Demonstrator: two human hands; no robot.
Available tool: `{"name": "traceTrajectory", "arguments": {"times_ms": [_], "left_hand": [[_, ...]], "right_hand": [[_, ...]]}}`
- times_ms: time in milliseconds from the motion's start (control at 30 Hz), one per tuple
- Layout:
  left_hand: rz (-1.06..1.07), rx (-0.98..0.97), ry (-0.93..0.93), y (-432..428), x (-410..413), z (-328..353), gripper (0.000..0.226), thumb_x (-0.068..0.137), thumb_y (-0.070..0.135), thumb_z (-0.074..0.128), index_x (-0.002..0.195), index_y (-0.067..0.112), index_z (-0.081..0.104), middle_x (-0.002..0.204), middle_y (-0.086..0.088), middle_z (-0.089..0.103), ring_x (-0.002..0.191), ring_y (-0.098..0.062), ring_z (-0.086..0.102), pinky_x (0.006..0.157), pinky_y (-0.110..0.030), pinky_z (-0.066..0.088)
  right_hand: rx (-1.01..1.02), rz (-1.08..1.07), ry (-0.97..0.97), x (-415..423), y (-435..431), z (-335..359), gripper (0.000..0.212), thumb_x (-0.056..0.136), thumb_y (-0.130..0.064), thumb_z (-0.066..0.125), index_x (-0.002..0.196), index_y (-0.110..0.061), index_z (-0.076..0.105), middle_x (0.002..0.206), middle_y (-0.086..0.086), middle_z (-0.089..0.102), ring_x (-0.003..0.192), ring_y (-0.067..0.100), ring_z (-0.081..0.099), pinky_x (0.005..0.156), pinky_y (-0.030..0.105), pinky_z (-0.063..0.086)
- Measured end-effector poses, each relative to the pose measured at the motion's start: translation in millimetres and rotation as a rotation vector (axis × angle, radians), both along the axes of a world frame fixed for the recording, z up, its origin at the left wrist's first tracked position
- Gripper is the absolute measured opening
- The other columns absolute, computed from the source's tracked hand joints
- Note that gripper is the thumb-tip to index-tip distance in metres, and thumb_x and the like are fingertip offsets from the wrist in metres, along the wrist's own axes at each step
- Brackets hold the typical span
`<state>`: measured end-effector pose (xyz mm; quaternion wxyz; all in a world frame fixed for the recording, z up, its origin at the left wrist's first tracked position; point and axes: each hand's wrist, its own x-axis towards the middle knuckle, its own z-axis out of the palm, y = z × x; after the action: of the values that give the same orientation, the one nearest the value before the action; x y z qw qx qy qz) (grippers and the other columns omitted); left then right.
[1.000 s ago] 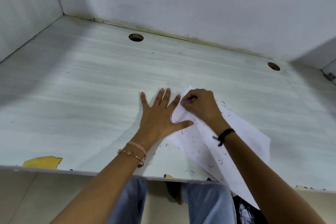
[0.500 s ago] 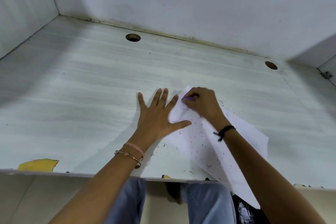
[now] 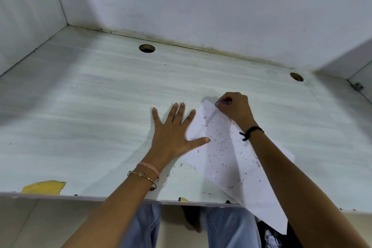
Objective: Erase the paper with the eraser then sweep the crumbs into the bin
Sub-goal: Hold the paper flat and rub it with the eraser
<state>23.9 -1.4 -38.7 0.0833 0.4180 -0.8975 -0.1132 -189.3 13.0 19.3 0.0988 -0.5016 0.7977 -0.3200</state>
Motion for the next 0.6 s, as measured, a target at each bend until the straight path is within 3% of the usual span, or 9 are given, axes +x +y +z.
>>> {"name": "traceTrajectory", "arguments": {"times_ms": [67,133,233,367,433,600], "left_hand": [[0.0,-0.001,-0.001,-1,0,0,0.1,0.073,0.094,0.015,0.154,0.039,-0.004,0.163,0.002,-0.014,0.148,-0.013,-0.02,0.107,-0.068,-0.017],[0.001,0.004,-0.009,-1,-1,-1,0.1,0.072,0.094,0.014,0.154,0.04,-0.006,0.163,0.002,-0.015,0.148,-0.013,-0.021,0.107,-0.068,-0.018],[0.0,0.004,-0.012,-2,-2,-2,0.099,0.072,0.094,0.014,0.153,0.041,-0.007,0.163,0.001,-0.016,0.148,-0.013,-0.021,0.107,-0.068,-0.018],[0.0,-0.002,-0.018,-1,-1,0,0.101,0.071,0.094,0.012,0.154,0.039,-0.004,0.163,0.002,-0.015,0.148,-0.013,-0.02,0.107,-0.069,-0.015],[0.0,0.004,-0.026,-1,-1,1,0.101,0.071,0.094,0.011,0.154,0.039,-0.005,0.163,0.002,-0.015,0.148,-0.013,-0.021,0.107,-0.069,-0.015],[0.005,-0.005,-0.007,-2,-2,-2,0.099,0.073,0.094,0.015,0.154,0.041,-0.005,0.163,0.002,-0.014,0.148,-0.013,-0.02,0.107,-0.068,-0.018]], "right_hand": [[-0.006,0.01,-0.006,5,0,2,0.003,0.077,-0.004,0.07,0.078,-0.004,0.072,0.08,0.011,0.072,0.066,0.01,0.06,0.059,0.01,0.043],[-0.01,0.115,-0.022,27,7,0,0.003,0.077,-0.006,0.071,0.078,-0.006,0.073,0.073,0.003,0.07,0.058,0.0,0.057,0.057,0.009,0.043],[0.036,0.25,0.025,46,18,-13,0.002,0.077,-0.008,0.071,0.079,-0.008,0.072,0.071,-0.002,0.065,0.058,-0.001,0.054,0.058,0.008,0.042],[-0.024,-0.006,-0.016,-1,2,-7,0.001,0.079,-0.008,0.07,0.08,-0.008,0.071,0.075,0.001,0.066,0.065,0.009,0.057,0.06,0.015,0.044],[-0.013,-0.036,-0.017,-7,-3,-4,0.002,0.079,-0.007,0.069,0.079,-0.006,0.071,0.077,0.005,0.068,0.066,0.011,0.057,0.058,0.011,0.043],[0.019,0.243,0.03,42,12,-16,0.002,0.078,-0.009,0.071,0.079,-0.009,0.072,0.073,-0.001,0.065,0.062,0.002,0.054,0.06,0.007,0.042]]}}
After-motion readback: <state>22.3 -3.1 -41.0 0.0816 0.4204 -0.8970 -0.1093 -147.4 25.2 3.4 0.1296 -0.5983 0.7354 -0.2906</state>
